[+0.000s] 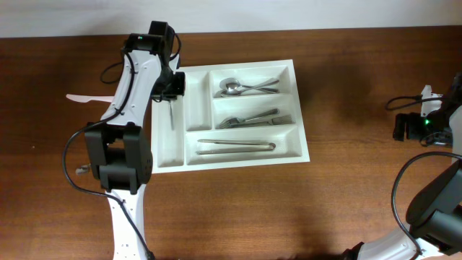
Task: Pack container
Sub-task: 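Carry the spoon right and lower it into the tray's left compartment, then open the left gripper and retract it left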
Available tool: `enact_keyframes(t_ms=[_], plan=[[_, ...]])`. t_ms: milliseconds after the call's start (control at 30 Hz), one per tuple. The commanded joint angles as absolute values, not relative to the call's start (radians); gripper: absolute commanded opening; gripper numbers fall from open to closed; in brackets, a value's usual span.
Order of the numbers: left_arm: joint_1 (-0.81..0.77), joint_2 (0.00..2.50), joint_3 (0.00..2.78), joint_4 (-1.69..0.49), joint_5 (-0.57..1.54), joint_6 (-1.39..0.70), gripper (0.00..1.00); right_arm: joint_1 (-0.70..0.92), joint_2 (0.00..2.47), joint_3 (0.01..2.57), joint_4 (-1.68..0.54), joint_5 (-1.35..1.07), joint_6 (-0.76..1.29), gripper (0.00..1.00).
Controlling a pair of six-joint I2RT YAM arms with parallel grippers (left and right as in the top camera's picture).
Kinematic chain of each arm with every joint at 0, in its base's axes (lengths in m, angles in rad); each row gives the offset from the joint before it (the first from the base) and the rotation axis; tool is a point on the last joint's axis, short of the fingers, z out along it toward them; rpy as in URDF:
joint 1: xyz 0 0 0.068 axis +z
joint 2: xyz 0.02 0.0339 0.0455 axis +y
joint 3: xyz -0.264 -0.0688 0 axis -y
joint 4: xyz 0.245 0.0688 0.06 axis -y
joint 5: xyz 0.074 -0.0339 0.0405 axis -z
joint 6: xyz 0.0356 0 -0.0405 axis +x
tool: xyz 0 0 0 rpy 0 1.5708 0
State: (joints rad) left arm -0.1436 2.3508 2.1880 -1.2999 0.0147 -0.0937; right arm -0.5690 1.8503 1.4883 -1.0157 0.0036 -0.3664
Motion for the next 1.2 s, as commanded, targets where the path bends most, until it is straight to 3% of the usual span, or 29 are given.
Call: enact_keyframes(t_ms=[0, 67, 100, 133, 333, 633, 933, 1167], plan=[[-0.139, 2.357, 2.187, -1.287, 0.019, -0.082, 0.25, -0.57, 1.839, 1.489, -1.013, 0.012, -0.359, 0.99], [-0.139, 2.357, 2.187, -1.266, 0.018, -0.081, 0.4, -0.57, 1.839, 1.489, -1.013, 0.012, -0.359, 0.99], [-0.139, 2.357, 2.188, -1.252, 0.01, -0.082, 0.58, -0.57, 1.839, 1.489, -1.013, 0.012, -0.359, 0.99], [-0.136, 2.356, 2.191, -1.221, -0.021, -0.082, 0.99, -0.57, 1.839, 1.489, -1.013, 0.012, -0.359, 0.99], [-0.079, 2.356, 2.243, -1.188, -0.05, -0.147, 0.99, -0.57, 1.839, 1.489, -1.012, 0.012, -0.359, 0.99], [0.086, 2.356, 2.259, -1.26, -0.031, -0.73, 0.99, -0.57, 1.839, 1.489, -1.013, 0.012, -0.359, 0.99], [0.173, 2.357, 2.259, -1.322, 0.025, -1.116, 1.0, -0.57, 1.839, 1.489, -1.013, 0.012, -0.359, 0.99], [0.177, 2.358, 2.259, -1.193, 0.007, -1.316, 0.99, -0.57, 1.839, 1.489, -1.013, 0.012, -0.359, 0.99]])
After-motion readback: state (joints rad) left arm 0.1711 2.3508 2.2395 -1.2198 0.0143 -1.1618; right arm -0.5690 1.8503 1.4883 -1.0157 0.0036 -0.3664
